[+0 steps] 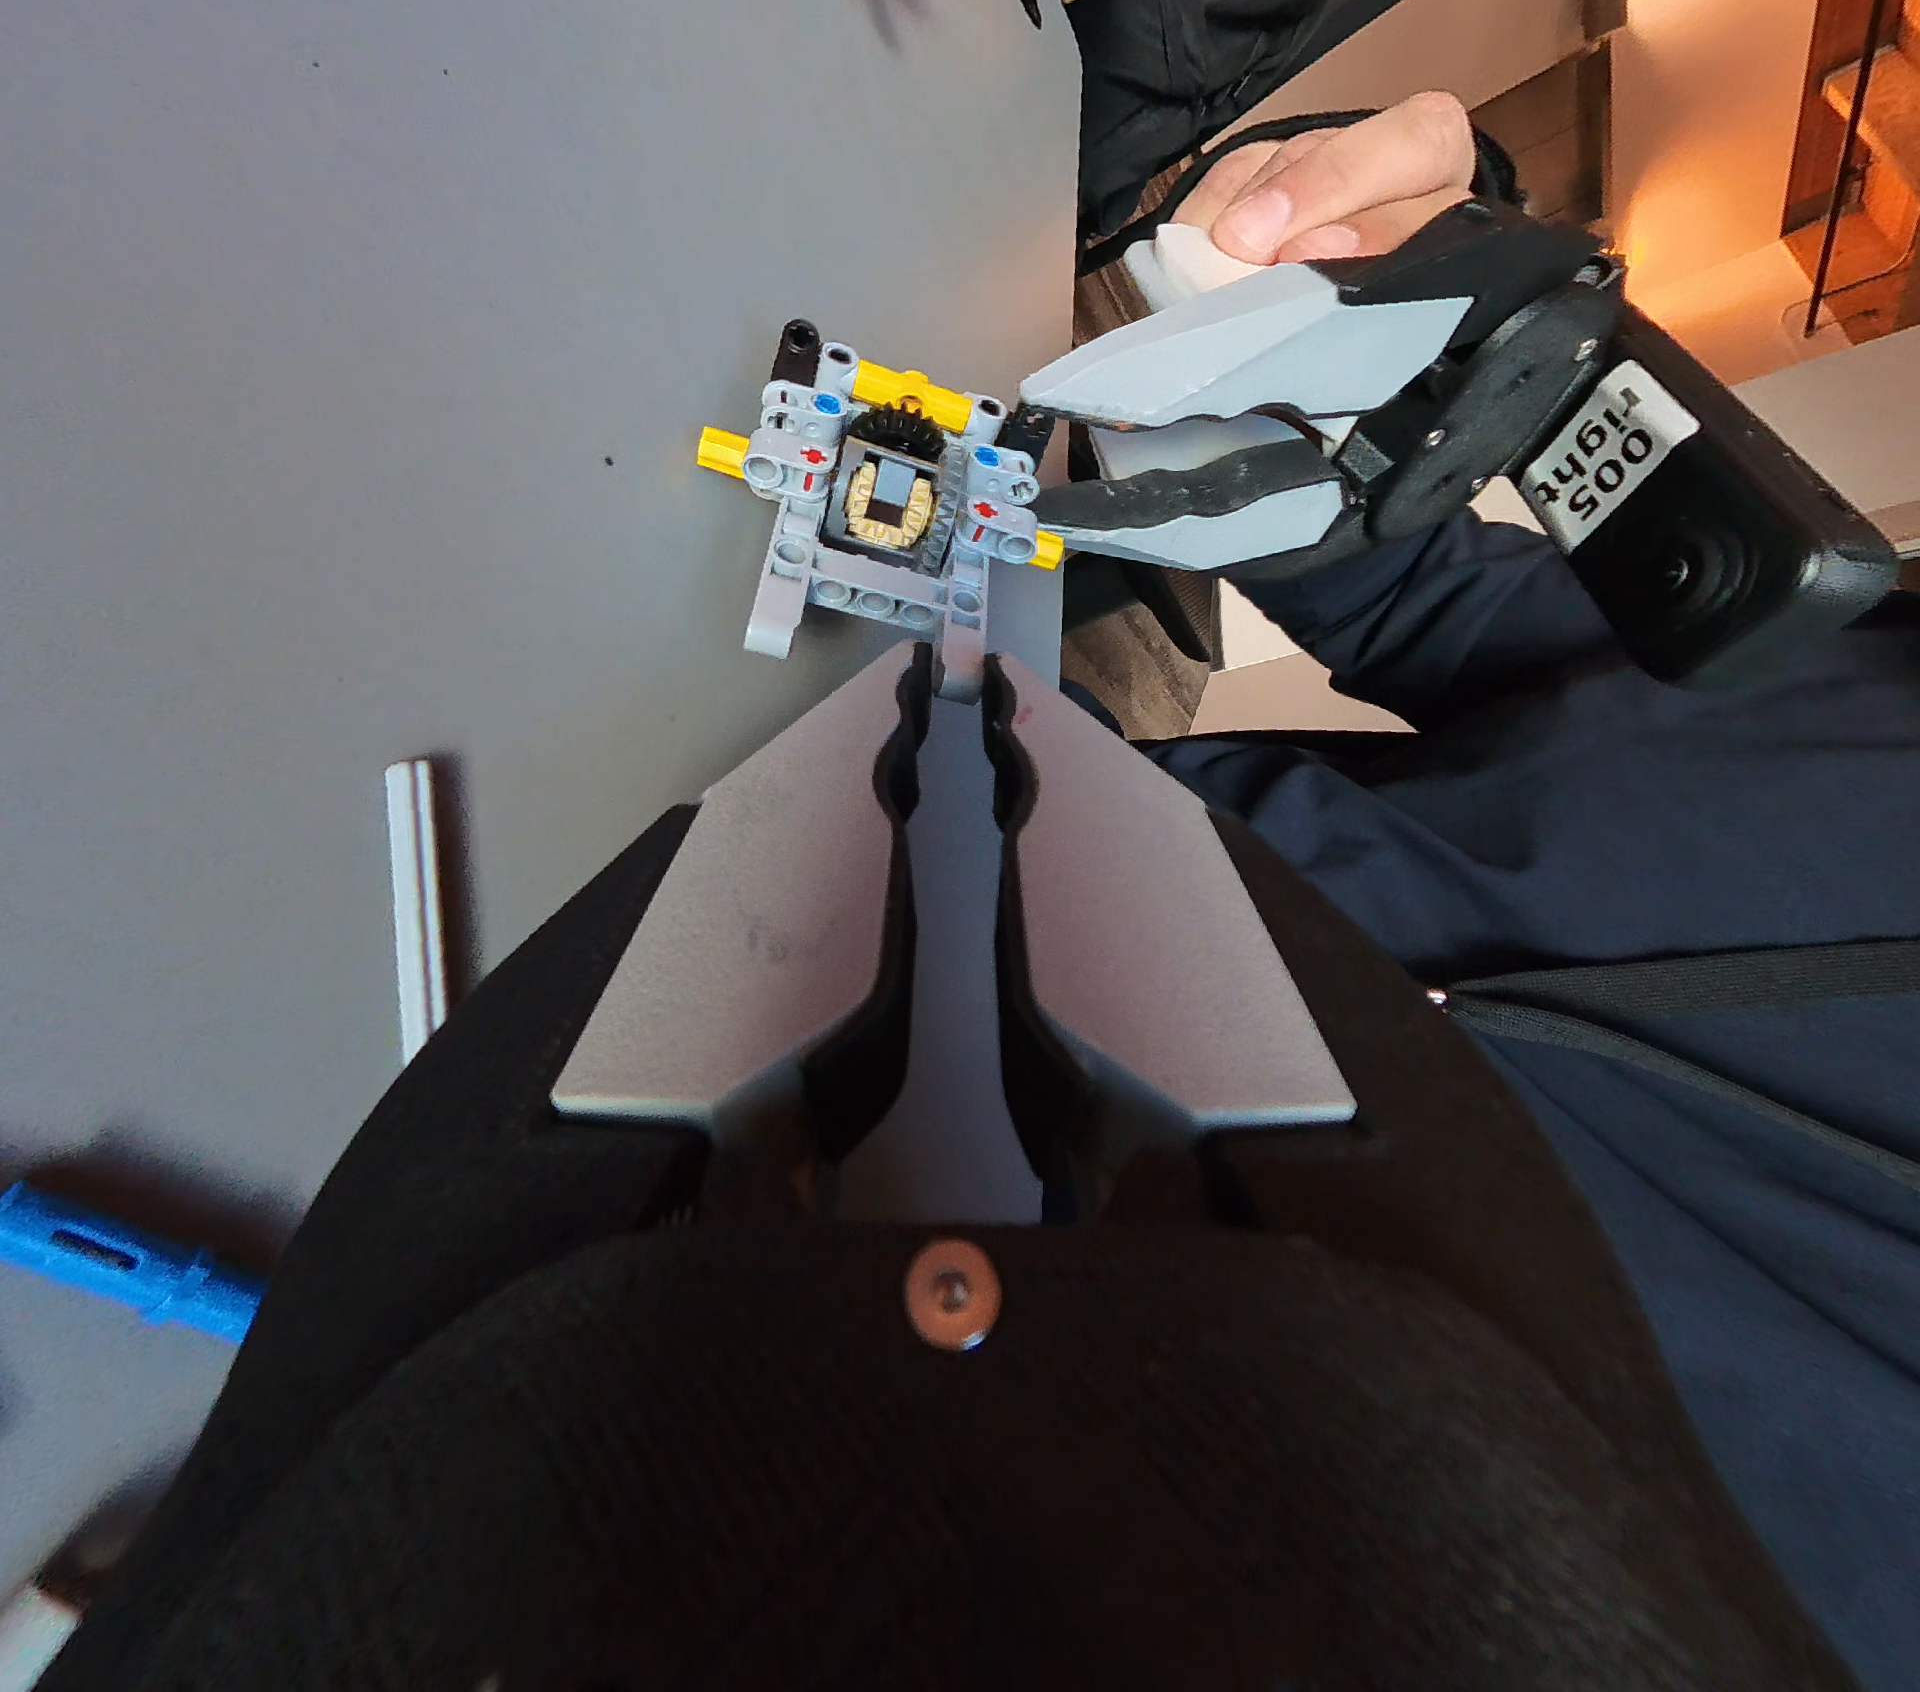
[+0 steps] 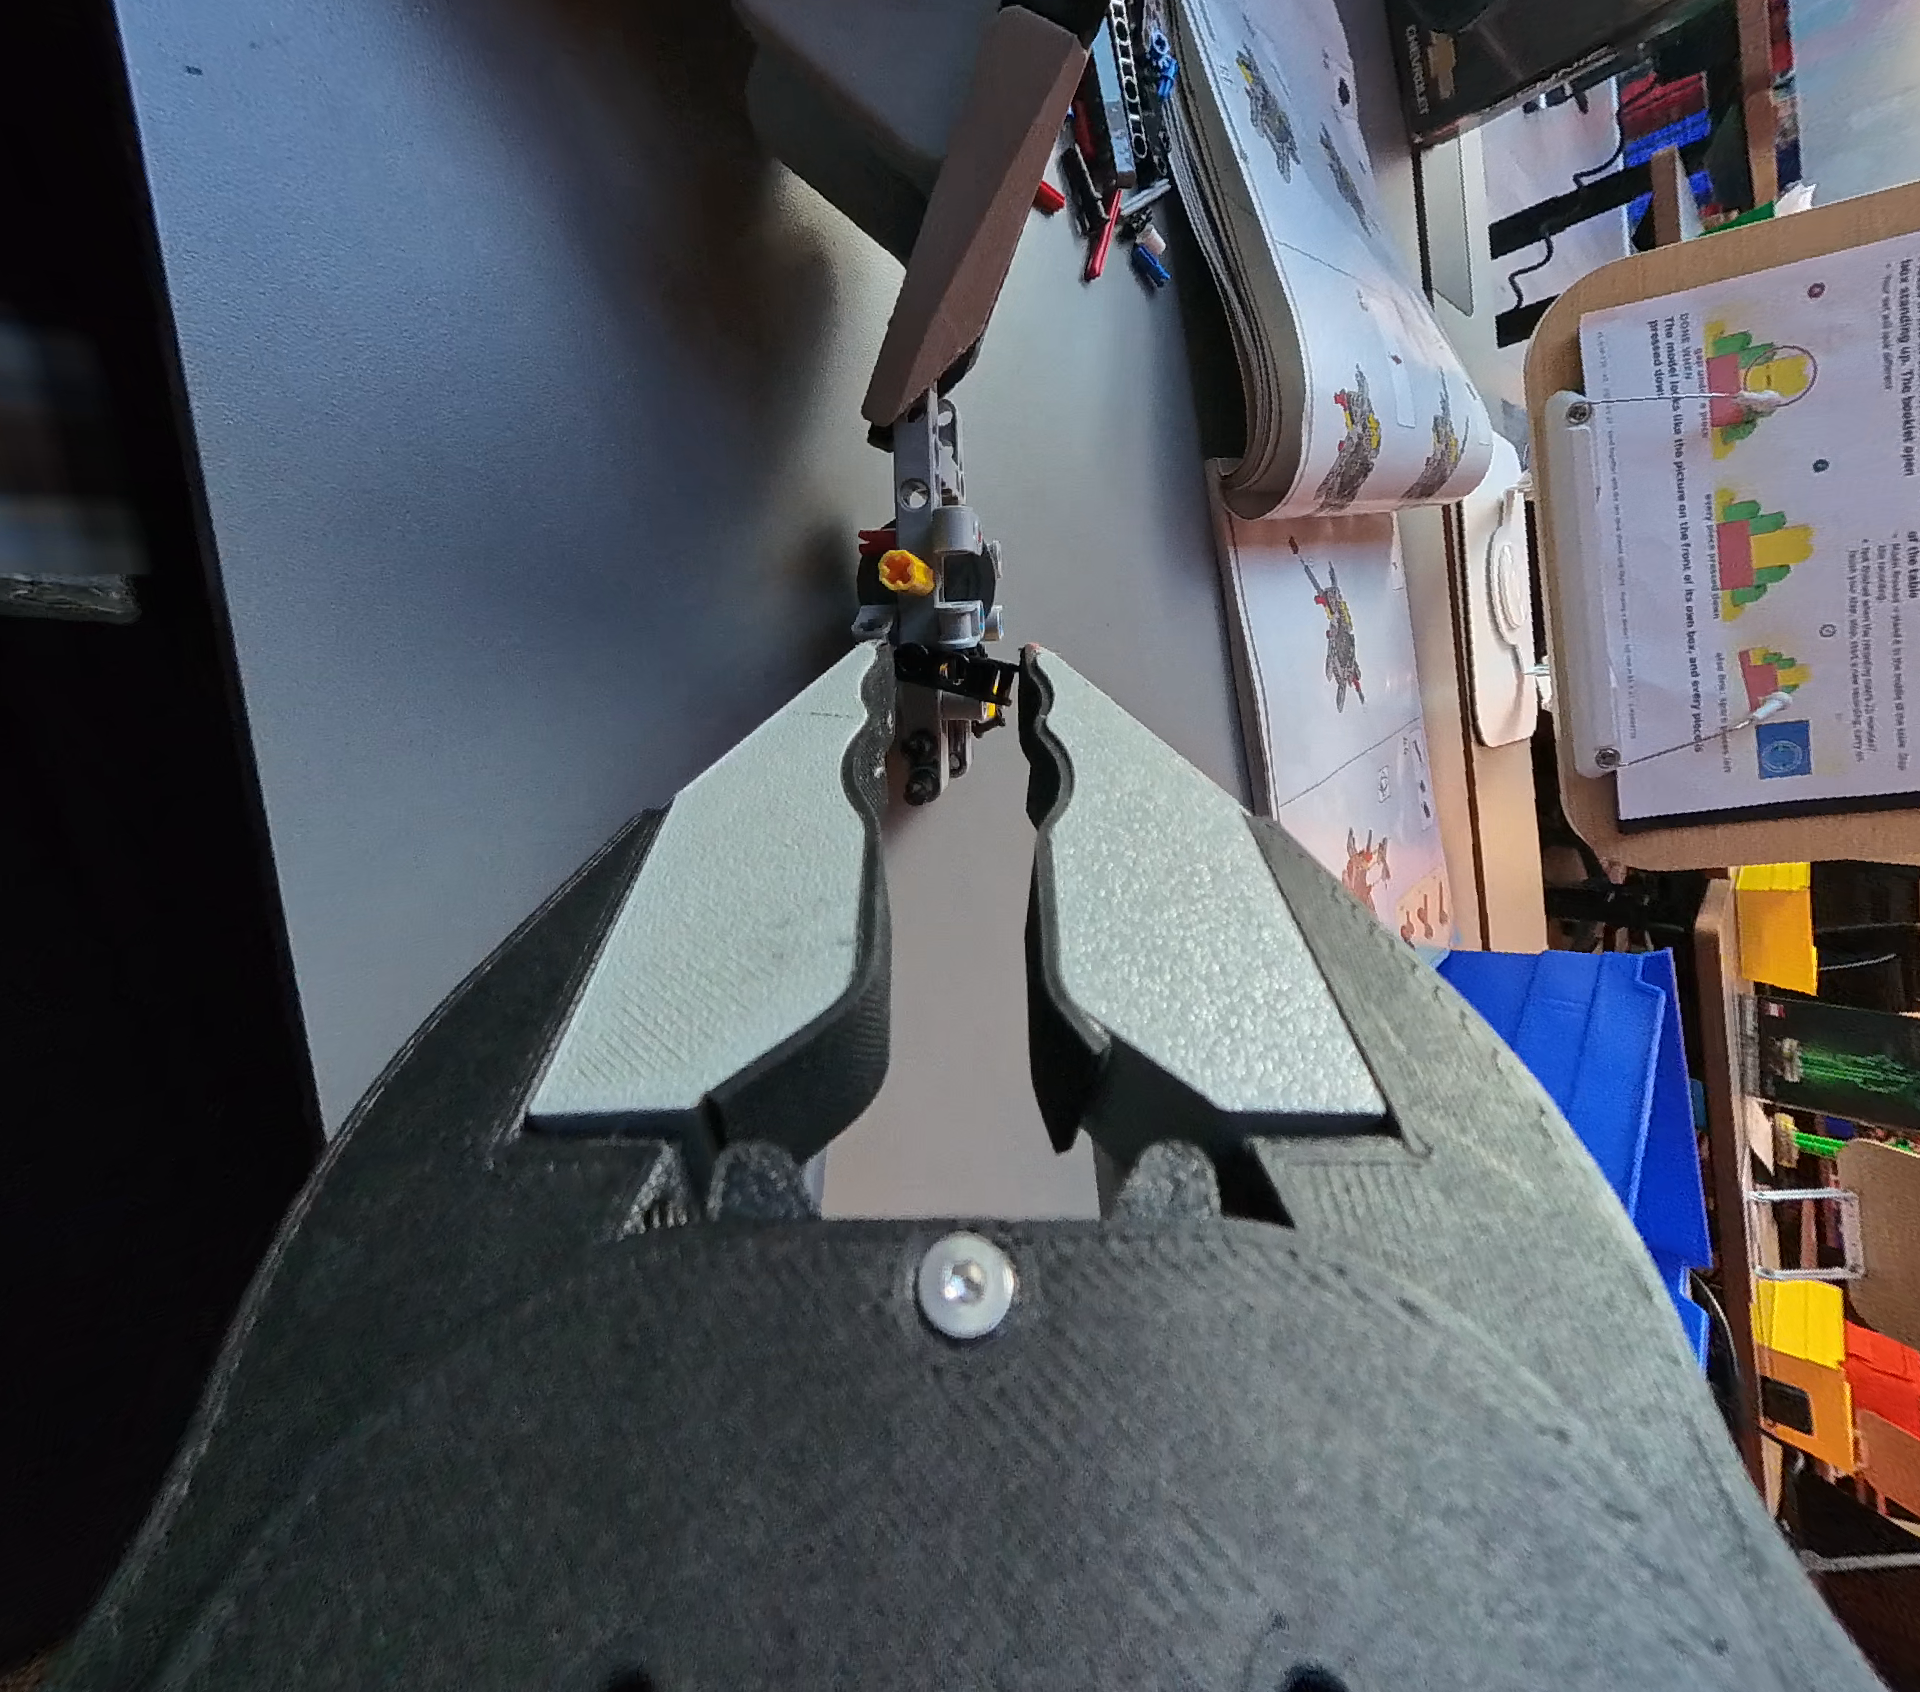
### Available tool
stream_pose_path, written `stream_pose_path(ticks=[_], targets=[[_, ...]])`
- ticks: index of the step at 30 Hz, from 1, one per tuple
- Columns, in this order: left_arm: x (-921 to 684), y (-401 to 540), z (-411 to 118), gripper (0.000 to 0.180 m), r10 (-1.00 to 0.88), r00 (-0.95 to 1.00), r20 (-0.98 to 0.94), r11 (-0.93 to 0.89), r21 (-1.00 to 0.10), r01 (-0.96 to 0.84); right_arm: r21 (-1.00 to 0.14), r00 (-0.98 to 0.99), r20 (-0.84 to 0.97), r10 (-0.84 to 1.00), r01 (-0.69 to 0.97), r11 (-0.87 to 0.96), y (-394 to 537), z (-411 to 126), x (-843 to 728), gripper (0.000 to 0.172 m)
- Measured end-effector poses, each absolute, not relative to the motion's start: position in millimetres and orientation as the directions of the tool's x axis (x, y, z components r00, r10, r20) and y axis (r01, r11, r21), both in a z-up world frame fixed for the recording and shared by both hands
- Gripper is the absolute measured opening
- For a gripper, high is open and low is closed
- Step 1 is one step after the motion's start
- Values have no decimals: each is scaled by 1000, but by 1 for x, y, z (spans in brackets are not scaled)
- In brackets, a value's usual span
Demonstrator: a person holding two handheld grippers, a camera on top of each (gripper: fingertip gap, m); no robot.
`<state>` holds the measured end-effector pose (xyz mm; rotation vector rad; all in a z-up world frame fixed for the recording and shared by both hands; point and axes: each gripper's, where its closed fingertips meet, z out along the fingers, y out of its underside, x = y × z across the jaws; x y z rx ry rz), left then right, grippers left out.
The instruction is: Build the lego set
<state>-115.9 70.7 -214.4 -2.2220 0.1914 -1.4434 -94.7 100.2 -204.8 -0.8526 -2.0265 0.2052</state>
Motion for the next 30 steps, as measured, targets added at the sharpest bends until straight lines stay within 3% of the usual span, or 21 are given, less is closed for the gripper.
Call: stream_pose_path(ticks=[18,20,22,25,30], targets=[[-118,72,-213,7,-368,448,815,-845,-494,204,-581,-188,648,738,506,638,103,-206,-93,20],[-117,72,-214,7,-368,451,813,-843,-496,209,-655,-141,572,808,514,554,104,-206,-91,19],[-119,72,-219,8,-355,486,798,-842,-499,205,-755,-69,421,904,526,392,107,-210,-86,0],[-116,71,-219,8,-360,484,798,-840,-503,205,-825,-21,212,977,532,191,109,-219,-77,0],[-116,71,-217,8,-362,476,802,-838,-503,211,-831,7,308,951,488,266,115,-206,-71,9]])
